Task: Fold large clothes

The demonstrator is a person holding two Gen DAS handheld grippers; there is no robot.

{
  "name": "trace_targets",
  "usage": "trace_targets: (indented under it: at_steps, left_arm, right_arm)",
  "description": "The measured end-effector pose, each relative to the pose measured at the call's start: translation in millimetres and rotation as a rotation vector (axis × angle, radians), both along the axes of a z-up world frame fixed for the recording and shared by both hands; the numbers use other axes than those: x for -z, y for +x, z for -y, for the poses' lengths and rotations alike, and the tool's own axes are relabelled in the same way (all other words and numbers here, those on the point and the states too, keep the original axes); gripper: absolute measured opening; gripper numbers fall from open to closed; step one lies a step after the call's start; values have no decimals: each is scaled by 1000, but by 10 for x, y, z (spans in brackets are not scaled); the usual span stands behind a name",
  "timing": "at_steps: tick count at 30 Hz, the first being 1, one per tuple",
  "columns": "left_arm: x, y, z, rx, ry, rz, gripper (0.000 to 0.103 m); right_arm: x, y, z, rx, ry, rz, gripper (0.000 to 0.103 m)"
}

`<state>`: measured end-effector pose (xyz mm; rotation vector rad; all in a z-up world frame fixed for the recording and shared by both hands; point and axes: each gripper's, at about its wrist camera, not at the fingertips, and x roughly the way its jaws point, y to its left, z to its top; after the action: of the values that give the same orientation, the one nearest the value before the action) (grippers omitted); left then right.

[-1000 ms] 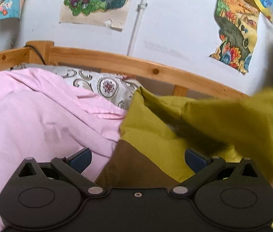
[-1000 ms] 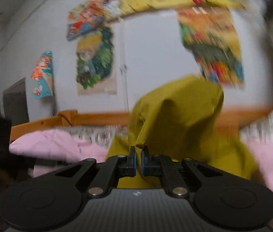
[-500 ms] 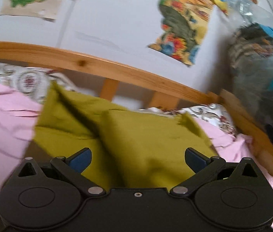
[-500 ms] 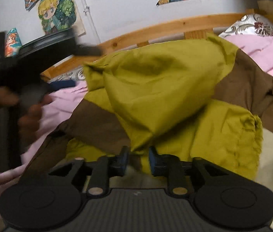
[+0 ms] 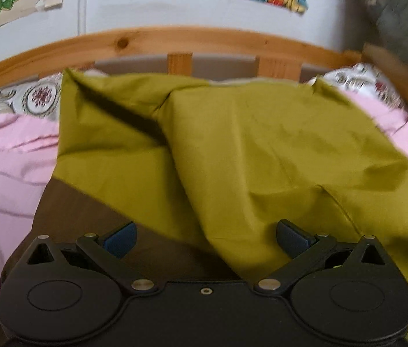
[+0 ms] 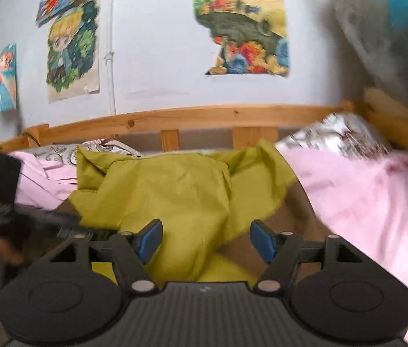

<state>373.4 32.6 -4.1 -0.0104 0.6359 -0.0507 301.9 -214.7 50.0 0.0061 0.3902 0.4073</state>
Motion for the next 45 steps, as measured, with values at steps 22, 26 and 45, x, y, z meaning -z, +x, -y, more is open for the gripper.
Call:
trace_targets:
  at_steps: [22, 26, 45]
  left_arm:
    - [-94, -317, 59, 10, 75, -18, 102]
    - [-242, -494, 132, 30, 81, -8, 102]
    - [-679, -1914, 337, 134, 81, 30, 102]
  right_arm:
    - [450, -55, -89, -46, -124, -43, 77]
    - [300, -222, 34, -50, -106, -22, 88]
    - [-25, -1531, 538, -207, -149, -91, 103]
